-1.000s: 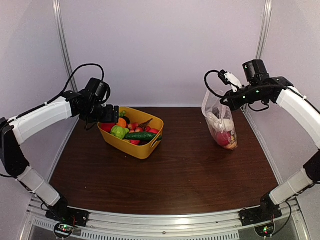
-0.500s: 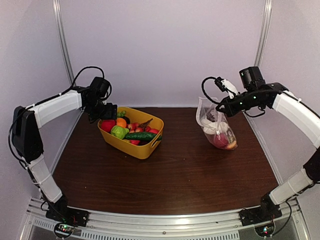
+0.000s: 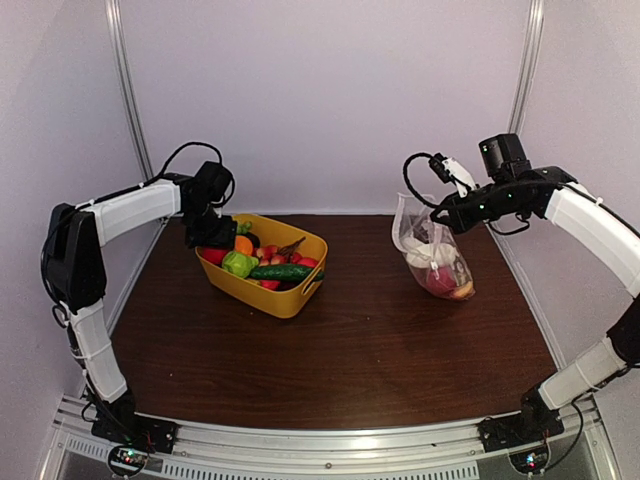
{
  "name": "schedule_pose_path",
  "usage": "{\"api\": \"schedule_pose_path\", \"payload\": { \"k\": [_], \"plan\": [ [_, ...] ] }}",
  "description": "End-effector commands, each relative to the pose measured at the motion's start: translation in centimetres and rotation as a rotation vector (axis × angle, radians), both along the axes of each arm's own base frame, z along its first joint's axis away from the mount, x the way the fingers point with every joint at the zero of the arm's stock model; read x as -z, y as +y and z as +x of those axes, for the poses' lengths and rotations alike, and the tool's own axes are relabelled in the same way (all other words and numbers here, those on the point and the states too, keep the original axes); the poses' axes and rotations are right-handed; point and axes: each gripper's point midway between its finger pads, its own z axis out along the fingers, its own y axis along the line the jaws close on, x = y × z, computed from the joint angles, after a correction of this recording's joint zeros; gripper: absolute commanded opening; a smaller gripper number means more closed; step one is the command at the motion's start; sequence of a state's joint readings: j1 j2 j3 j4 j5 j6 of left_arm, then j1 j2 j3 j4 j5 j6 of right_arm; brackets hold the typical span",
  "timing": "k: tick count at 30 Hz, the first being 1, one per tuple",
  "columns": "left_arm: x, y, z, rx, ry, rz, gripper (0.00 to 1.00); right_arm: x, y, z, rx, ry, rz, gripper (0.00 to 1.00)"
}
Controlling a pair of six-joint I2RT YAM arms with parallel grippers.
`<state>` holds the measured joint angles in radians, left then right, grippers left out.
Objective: Place the food in the zip-top bag and seal the zipper
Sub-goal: Pick up the fake fruit from the bin, then place the fake fruit in the zipper food storage bag.
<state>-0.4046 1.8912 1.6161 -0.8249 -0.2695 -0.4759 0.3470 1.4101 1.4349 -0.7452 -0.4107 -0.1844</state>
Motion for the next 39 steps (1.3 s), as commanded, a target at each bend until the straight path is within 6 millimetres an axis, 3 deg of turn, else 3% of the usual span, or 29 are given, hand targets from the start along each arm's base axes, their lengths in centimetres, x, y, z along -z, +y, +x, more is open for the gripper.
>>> {"api": "schedule_pose_path", "payload": {
  "k": [1,7,14,19,22,26,30,35,39],
  "plan": [
    [-0.2,0.4,0.1,0.013,0.014,0.016,0.72,-0.8,0.0,-0.3,-0.004,-0.020,0.021,0.00],
    [-2.3,0.3,0.2,0.031,-0.016,0.015,0.61,-0.7,0.0,-0.2,0.000,-0.018,0.020,0.00],
    [-8.2,-0.6,0.7,0.069,-0.125,-0.046,0.54,-0.5,0.0,-0.1,0.001,-0.014,0.017,0.00],
    [-12.3,-3.1,0.3,0.136,-0.195,-0.162,0.53,-0.5,0.0,-0.1,0.003,-0.014,0.015,0.00],
    [-14.3,-6.2,-0.3,0.222,-0.235,-0.289,0.52,-0.5,0.0,-0.1,0.005,-0.012,0.015,0.00],
    [-17.7,-13.4,-2.7,0.461,-0.275,-0.585,0.53,-0.7,0.2,0.1,0.008,-0.009,0.020,0.00],
    [-21.8,-19.1,-5.8,0.638,-0.341,-0.793,0.52,-1.0,0.7,0.4,0.004,-0.002,0.025,0.00],
    [-25.6,-24.8,-9.5,0.789,-0.422,-0.986,0.51,-1.5,1.8,0.5,-0.016,0.023,0.023,0.00],
    [-26.8,-27.6,-10.5,0.822,-0.462,-1.116,0.50,-2.2,3.3,0.2,-0.050,0.026,0.019,0.00]
  ]
}}
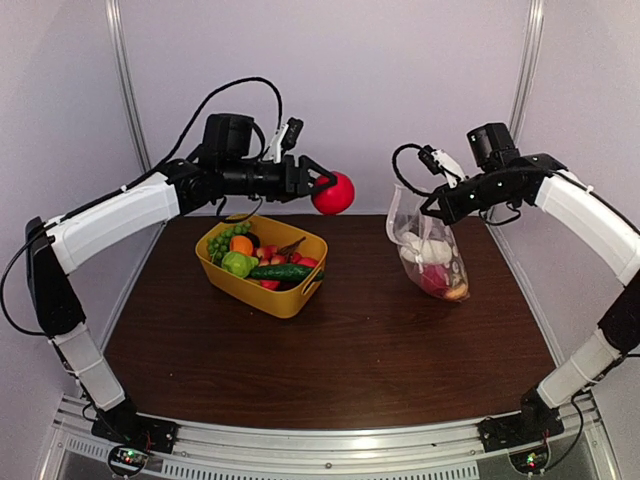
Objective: Place the food in the zip-top bag and seal the zipper
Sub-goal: Place the fake fruit in the zipper food storage bag.
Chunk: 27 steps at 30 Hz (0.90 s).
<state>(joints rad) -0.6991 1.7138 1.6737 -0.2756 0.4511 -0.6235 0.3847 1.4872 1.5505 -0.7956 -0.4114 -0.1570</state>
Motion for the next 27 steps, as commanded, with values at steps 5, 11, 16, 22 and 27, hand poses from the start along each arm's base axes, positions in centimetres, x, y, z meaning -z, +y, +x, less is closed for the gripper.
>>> {"api": "schedule_pose_path", "payload": {
  "k": [5,11,16,22,27],
  "plan": [
    [-5.3,-5.8,-2.5,0.136,-0.076,-0.287,0.49,-2.1,2.9,-1.2,-0.072,-0.003,0.006,0.00],
    [-4.3,-8.7,-3.2,0.153,-0.068,-0.280,0.48,-2.7,4.1,-2.0,-0.108,0.003,0.029,0.00],
    [-2.0,-11.0,-2.9,0.114,-0.086,-0.184,0.48,-3.5,4.7,-2.3,-0.122,0.005,0.057,0.00],
    [2.8,-11.9,-0.7,0.012,-0.022,-0.058,0.45,-4.3,5.0,-2.9,-0.144,0.006,0.088,0.00],
    [5.6,-12.1,0.0,-0.017,0.031,0.000,0.44,-4.7,4.8,-3.0,-0.140,-0.009,0.087,0.00]
  ]
}}
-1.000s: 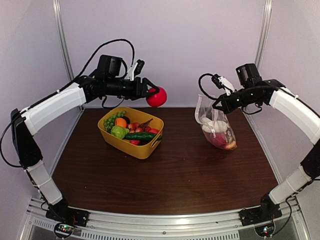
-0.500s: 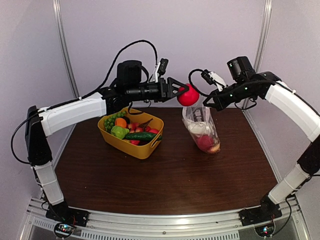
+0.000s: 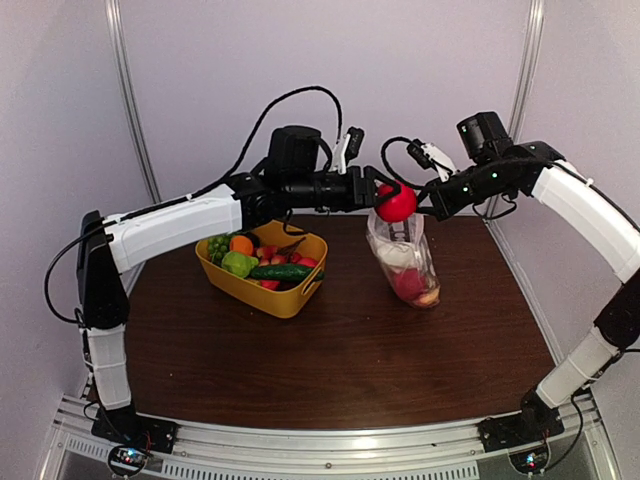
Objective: Place the food in the zip-top bag and seal the zipper
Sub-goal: Place the fake fruit in the zipper food storage bag.
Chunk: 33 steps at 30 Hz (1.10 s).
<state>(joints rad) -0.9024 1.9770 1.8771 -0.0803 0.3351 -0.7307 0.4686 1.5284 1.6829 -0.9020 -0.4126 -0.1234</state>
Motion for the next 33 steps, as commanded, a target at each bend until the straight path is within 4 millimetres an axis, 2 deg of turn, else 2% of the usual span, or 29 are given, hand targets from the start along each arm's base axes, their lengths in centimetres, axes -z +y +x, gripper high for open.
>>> {"api": "schedule_pose_path", "payload": {
  "k": [1,11,13,15,17,19,21,26,27,28,30,33],
  "plan": [
    [5.3,-0.3,2.1,-0.088,0.055,0.122,0.44,-2.8,1.7,-1.1,-0.070,-0.046,0.075,0.00],
    [6.7,0.1,2.7,-0.140,0.105,0.144,0.47,-3.3,2.1,-1.1,-0.082,-0.044,0.097,0.00],
    [7.0,-0.2,3.0,-0.147,0.115,0.150,0.55,-3.8,2.4,-1.4,-0.100,-0.042,0.112,0.00],
    [6.5,-0.9,2.7,-0.111,0.112,0.133,0.67,-4.4,2.5,-1.4,-0.108,-0.051,0.118,0.00],
    [5.5,-1.9,1.9,-0.048,0.092,0.101,0.95,-4.4,2.5,-1.1,-0.107,-0.057,0.102,0.00],
    [3.7,-2.5,0.7,0.031,0.060,0.061,0.98,-4.5,2.3,-0.9,-0.106,-0.063,0.084,0.00],
    [2.0,-2.3,0.2,0.052,0.022,0.041,0.98,-4.7,2.1,-0.6,-0.099,-0.074,0.073,0.00],
    [-2.5,-0.1,-1.4,0.053,-0.116,-0.007,0.98,-4.4,1.6,-0.3,-0.078,-0.085,0.060,0.00],
    [-3.9,0.9,-1.7,0.035,-0.152,-0.013,0.98,-4.2,1.4,-0.1,-0.071,-0.086,0.057,0.00],
    [-4.4,1.8,-1.5,-0.007,-0.173,0.002,0.98,-4.1,1.1,0.0,-0.061,-0.086,0.054,0.00],
    [-4.4,3.9,-0.4,-0.129,-0.187,0.059,0.98,-4.0,0.9,0.0,-0.056,-0.089,0.054,0.00],
    [-2.3,6.7,1.3,-0.287,-0.156,0.187,0.98,-3.9,0.4,0.2,-0.034,-0.109,0.044,0.00]
  ]
}}
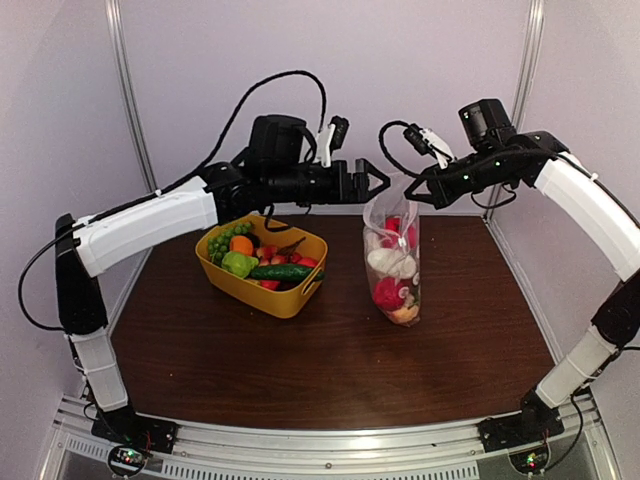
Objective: Place the food in the zip-top bag and seal the zipper
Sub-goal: Place the fake fruit in the zipper food storage bag, then adjust the zipper food storage bag.
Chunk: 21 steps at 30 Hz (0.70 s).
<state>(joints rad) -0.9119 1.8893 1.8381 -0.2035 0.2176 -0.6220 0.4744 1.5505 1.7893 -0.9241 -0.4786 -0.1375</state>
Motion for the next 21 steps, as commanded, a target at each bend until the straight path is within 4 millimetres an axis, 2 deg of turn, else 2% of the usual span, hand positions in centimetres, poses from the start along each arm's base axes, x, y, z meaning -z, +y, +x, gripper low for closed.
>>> {"api": "schedule_pose_path", "payload": {
  "k": [1,4,6,8,10,16,17,19,21],
  "plan": [
    [-1.1,4.8,2.0,-0.252,-0.055,0.105,0.98,-0.1,-1.1,0.5,0.038,-0.061,-0.021,0.00],
    [2.2,5.6,2.4,-0.288,0.019,0.201,0.93,1.2,-1.1,0.6,0.038,-0.041,-0.035,0.00],
    [3.9,5.1,2.4,-0.266,0.062,0.237,0.87,1.9,-0.9,0.6,0.030,-0.025,-0.038,0.00],
    [5.7,3.7,1.7,-0.176,0.122,0.251,0.78,2.2,-0.6,0.5,0.024,-0.015,-0.035,0.00],
    [7.0,2.6,1.5,-0.122,0.166,0.247,0.69,2.3,-0.5,0.5,0.020,-0.014,-0.035,0.00],
    [8.9,0.7,2.1,-0.078,0.213,0.240,0.63,1.9,-0.3,0.2,0.014,-0.021,-0.029,0.00],
    [9.0,0.5,2.3,-0.079,0.214,0.239,0.57,1.9,-0.2,0.2,0.013,-0.020,-0.031,0.00],
    [8.5,0.3,2.8,-0.075,0.211,0.218,0.35,1.9,-0.3,0.1,0.016,-0.023,-0.033,0.00],
    [7.0,0.0,3.1,-0.070,0.187,0.182,0.13,1.8,-0.5,0.3,0.028,-0.030,-0.041,0.00]
  ]
}}
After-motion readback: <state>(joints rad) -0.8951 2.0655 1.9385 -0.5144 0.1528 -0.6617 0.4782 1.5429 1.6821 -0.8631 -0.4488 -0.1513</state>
